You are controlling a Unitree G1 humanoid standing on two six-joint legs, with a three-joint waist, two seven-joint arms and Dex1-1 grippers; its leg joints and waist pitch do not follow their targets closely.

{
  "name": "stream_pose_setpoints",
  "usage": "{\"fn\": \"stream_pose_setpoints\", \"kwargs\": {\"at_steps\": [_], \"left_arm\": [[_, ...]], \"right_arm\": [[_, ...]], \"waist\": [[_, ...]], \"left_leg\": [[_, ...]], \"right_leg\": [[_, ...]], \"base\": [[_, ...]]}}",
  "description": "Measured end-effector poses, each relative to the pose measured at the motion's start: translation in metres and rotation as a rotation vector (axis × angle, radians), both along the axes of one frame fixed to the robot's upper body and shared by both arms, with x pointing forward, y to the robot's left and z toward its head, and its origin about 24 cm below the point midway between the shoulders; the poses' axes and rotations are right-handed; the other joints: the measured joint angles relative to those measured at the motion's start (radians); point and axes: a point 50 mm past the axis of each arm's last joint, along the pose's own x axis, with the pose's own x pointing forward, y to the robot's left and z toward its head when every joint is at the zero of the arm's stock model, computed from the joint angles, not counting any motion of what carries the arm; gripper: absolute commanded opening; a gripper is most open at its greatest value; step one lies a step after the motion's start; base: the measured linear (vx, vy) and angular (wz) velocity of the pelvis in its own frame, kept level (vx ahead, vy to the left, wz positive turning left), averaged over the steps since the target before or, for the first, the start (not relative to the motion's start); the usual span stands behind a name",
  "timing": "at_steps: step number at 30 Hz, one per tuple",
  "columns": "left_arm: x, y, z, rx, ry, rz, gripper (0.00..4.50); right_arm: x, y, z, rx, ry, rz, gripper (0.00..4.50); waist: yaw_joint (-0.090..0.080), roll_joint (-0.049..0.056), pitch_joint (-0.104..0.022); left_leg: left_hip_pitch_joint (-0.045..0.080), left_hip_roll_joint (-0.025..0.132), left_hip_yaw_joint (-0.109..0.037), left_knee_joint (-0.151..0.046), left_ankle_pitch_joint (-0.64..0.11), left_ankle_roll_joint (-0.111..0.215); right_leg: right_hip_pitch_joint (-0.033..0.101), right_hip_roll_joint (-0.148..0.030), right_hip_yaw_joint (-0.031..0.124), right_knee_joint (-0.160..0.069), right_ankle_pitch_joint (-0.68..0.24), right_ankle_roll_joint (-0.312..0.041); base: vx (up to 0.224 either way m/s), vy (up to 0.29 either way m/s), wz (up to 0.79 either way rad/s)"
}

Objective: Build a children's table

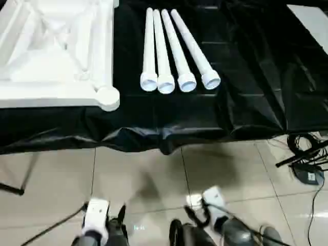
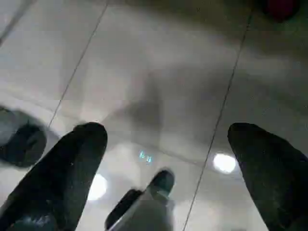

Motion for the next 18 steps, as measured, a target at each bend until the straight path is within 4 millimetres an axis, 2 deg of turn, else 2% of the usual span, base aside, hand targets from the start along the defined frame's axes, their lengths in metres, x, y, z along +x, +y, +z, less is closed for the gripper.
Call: {"fn": "stream_pose_setpoints", "kwargs": {"at_steps": [2,4,13,18], "left_arm": [[-0.003,-0.001,0.017,-0.011,-0.072,-0.001,4.47],[-0.005,-0.001,0.025,-0.034,-0.091,-0.001,4.47],[-0.014,-0.013,0.074,-0.092,-0.177,-0.074,4.47],[-0.015,-0.015,0.106,-0.097,-0.237,-0.075,4.47]], "right_arm": [[-0.005,-0.012,0.017,0.016,-0.062,0.000,4.49],[-0.007,-0.020,0.026,0.012,-0.083,-0.007,4.49],[-0.032,-0.022,0.071,0.090,-0.148,0.032,4.49],[-0.029,-0.027,0.108,0.141,-0.210,0.025,4.49]], "waist": [[0.002,0.001,0.000],[-0.002,0.001,0.000],[0.003,0.012,0.001],[0.002,0.018,-0.003]], "left_leg": [[0.002,0.000,0.000,-0.001,0.000,0.000],[0.003,0.000,0.000,-0.001,0.000,-0.001],[0.004,0.001,-0.001,0.000,-0.001,-0.009],[0.004,0.001,-0.002,0.003,0.000,-0.010]], "right_leg": [[0.002,0.000,0.000,0.000,-0.001,-0.001],[0.001,0.001,0.000,0.002,-0.001,-0.001],[0.002,0.002,0.001,0.003,0.000,0.001],[0.003,0.002,0.001,0.004,0.001,0.002]], "base": [[0.000,0.000,0.00],[0.000,0.000,0.00],[0.000,0.000,0.00],[0.000,0.000,0.00]]}}
